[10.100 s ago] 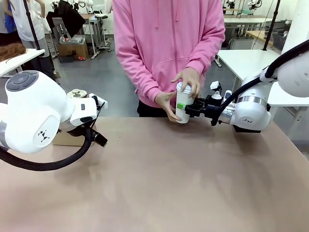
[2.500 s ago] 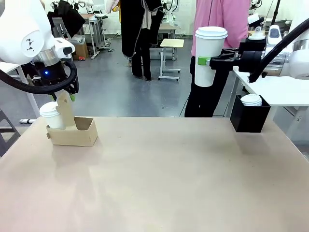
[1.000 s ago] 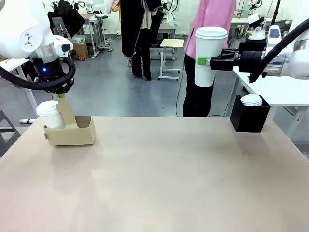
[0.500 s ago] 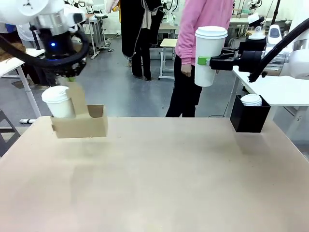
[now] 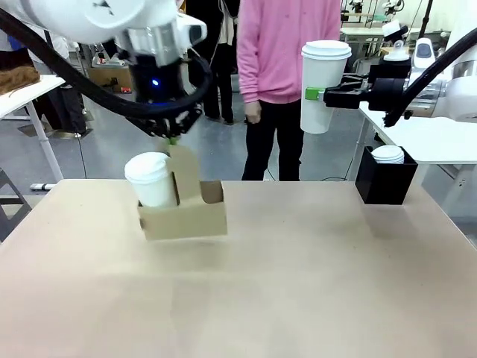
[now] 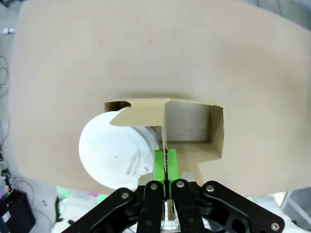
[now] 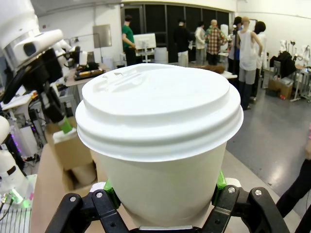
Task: Pour a drink into a cup and package it in a carrier.
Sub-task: Position the Cup Carrier in the center of the table.
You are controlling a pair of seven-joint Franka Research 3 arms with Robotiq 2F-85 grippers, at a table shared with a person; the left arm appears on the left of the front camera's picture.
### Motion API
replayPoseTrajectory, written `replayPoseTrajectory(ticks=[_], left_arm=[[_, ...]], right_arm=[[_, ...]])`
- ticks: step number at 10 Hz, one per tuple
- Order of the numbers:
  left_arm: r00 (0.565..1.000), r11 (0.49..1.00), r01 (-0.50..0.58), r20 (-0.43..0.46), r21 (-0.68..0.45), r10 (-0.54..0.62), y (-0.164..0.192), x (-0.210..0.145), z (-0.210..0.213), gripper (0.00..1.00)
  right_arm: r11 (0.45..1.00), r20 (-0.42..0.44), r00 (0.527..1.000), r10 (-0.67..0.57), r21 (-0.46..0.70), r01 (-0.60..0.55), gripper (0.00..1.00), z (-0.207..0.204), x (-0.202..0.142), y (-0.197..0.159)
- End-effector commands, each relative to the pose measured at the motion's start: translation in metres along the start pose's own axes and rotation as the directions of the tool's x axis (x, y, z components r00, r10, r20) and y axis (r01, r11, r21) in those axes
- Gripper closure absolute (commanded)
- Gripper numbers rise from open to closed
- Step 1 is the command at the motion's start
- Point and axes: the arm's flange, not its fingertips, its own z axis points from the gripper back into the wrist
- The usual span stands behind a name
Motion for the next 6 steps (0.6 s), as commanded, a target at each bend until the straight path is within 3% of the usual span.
replayPoseTrajectory(ticks=[1,6], left_arm=[[0.999,1.0,-0.028,-0.015,-0.005,0.028,-0.022,-0.008,-0.017,0.98],[0.999,0.999,0.039,-0.016,0.022,-0.039,-0.088,-0.045,-0.058,0.98]], right_arm=[[1.0,0.003,1.0,0.007,0.003,-0.007,0.2,-0.001,0.002,0.001],[1.0,0.003,1.0,0.007,0.003,-0.007,0.2,-0.001,0.002,0.001]])
